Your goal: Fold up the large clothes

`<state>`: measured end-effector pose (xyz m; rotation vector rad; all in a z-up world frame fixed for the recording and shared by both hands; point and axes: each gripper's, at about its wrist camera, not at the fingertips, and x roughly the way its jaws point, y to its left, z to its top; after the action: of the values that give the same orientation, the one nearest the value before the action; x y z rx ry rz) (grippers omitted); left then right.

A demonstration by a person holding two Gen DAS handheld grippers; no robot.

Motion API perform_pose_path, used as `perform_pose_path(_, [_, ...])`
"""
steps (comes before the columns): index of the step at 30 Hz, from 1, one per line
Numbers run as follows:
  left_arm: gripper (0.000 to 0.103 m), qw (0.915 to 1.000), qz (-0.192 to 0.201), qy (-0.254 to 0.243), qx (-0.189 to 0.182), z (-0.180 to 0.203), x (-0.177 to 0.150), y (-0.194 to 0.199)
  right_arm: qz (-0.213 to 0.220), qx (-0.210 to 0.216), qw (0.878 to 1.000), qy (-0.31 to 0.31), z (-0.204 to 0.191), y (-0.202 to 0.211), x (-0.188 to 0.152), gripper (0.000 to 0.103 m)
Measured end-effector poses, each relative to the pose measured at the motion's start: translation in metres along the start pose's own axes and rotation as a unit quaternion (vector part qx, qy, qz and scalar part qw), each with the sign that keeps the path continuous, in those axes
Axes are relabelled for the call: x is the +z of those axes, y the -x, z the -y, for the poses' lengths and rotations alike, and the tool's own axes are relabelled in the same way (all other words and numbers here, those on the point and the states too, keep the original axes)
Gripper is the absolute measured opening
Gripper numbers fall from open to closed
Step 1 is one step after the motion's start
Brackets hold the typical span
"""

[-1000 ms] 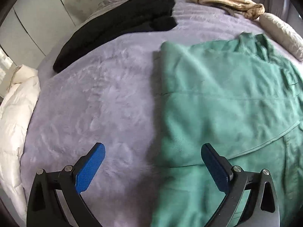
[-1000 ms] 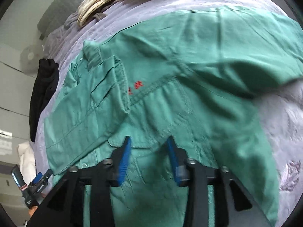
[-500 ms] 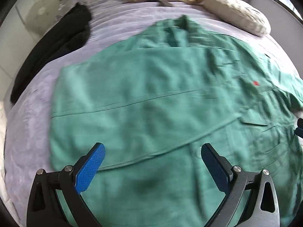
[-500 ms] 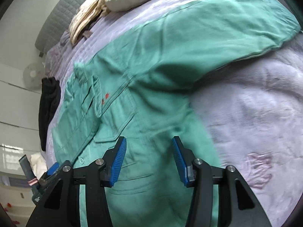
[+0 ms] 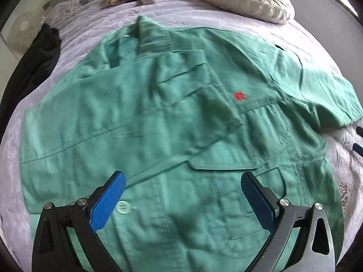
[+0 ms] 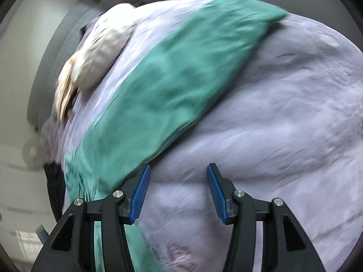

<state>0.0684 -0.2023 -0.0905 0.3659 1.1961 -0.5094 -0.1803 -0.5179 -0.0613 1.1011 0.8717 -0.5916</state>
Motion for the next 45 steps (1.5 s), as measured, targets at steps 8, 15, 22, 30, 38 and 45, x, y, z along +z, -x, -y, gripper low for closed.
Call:
perform_pose_path(8, [0.102, 0.9993, -0.034, 0.012, 0.011, 0.031, 0.002, -0.006, 0.025, 0.031, 0.997, -0.065, 0.041, 0.004, 0.041, 0.056])
perform_pose_path(15, [0.102, 0.9983, -0.047, 0.026, 0.021, 0.034, 0.003, -0.01, 0.029, 0.059, 0.994, -0.088, 0.048, -0.008, 0.066, 0.056])
perform_pose_path(22, [0.102, 0.9968, -0.064, 0.039, 0.03, 0.038, 0.005, -0.012, 0.038, 0.083, 0.989, -0.116, 0.051, -0.02, 0.095, 0.056])
perform_pose_path(30, [0.102, 0.9954, -0.076, 0.05, 0.029, 0.04, 0.014, -0.017, 0.036, 0.115, 0.98, -0.157, 0.055, -0.031, 0.121, 0.057])
perform_pose_path(38, [0.102, 0.9955, -0.077, 0.045, 0.031, 0.036, 0.008, -0.017, 0.016, 0.158, 0.973, -0.169, 0.043, -0.035, 0.126, 0.003])
perform_pose_path(45, [0.102, 0.9954, -0.069, 0.057, 0.032, 0.007, 0.003, -0.014, 0.0, 0.237, 0.966, -0.104, -0.022, -0.022, 0.124, 0.003])
